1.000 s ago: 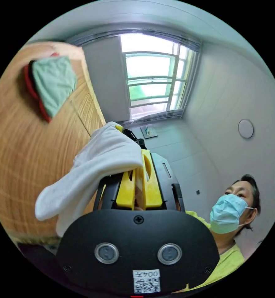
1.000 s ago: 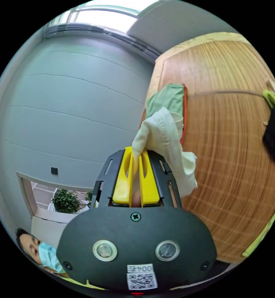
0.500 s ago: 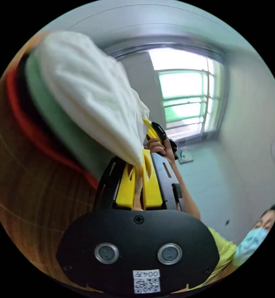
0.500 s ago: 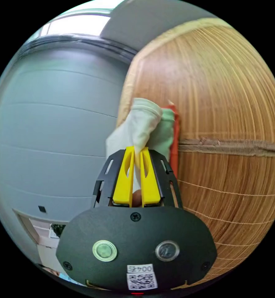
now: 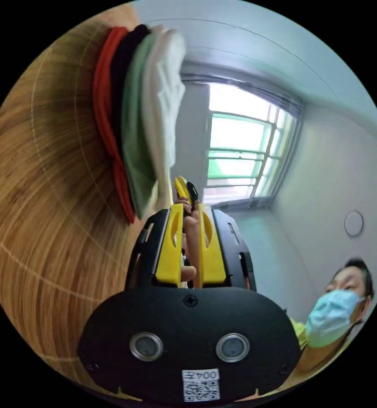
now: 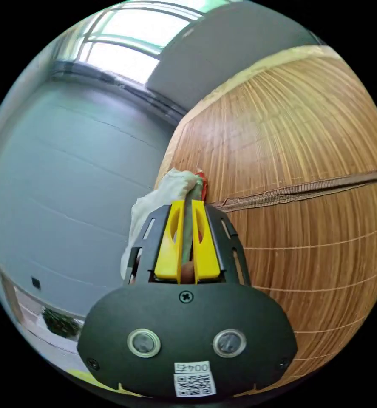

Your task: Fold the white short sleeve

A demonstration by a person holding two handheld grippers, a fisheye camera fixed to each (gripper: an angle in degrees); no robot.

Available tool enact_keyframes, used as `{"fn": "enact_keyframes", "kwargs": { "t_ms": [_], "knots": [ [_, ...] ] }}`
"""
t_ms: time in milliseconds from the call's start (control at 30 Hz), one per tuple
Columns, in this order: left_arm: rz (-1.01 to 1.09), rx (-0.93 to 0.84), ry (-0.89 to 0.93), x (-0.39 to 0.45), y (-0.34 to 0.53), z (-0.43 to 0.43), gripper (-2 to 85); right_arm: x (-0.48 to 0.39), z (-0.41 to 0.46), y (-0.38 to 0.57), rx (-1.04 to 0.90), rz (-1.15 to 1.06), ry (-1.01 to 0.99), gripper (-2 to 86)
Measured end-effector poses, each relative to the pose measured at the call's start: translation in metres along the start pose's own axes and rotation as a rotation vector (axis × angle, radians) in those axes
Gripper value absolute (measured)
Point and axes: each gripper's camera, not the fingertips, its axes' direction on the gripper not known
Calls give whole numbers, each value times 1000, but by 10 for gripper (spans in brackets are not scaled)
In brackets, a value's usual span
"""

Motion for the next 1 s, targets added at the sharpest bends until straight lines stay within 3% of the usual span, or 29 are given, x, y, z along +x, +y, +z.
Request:
{"fn": "enact_keyframes", "kwargs": {
  "t_ms": [133,233,300,400,533,600,700,767,867,1000],
  "knots": [
    [541,137,-384,72,-37,13,13,-92,20,100,-18,-509,106,5],
    [565,228,-741,55,-92,34,6,-122,77,156,-169,-708,199,20],
    [422,112,-841,20,-124,44,4,-117,112,171,-250,-728,281,27],
    [324,178,-640,18,-110,27,2,-128,91,163,-202,-629,200,30],
    [601,-76,-574,81,-6,37,2,-124,-5,217,-73,-587,83,18],
    [645,-196,-613,95,54,31,1,-104,-48,259,-55,-550,140,8],
    [644,-372,-725,100,148,20,1,-51,-123,329,-26,-414,454,4],
    [619,-430,-739,97,188,19,1,0,-199,366,38,-245,780,25],
    [536,-507,-740,91,218,35,1,52,-305,384,143,14,1011,93],
    [616,-645,-855,95,241,79,1,83,-363,381,145,128,1040,137]
  ]
}}
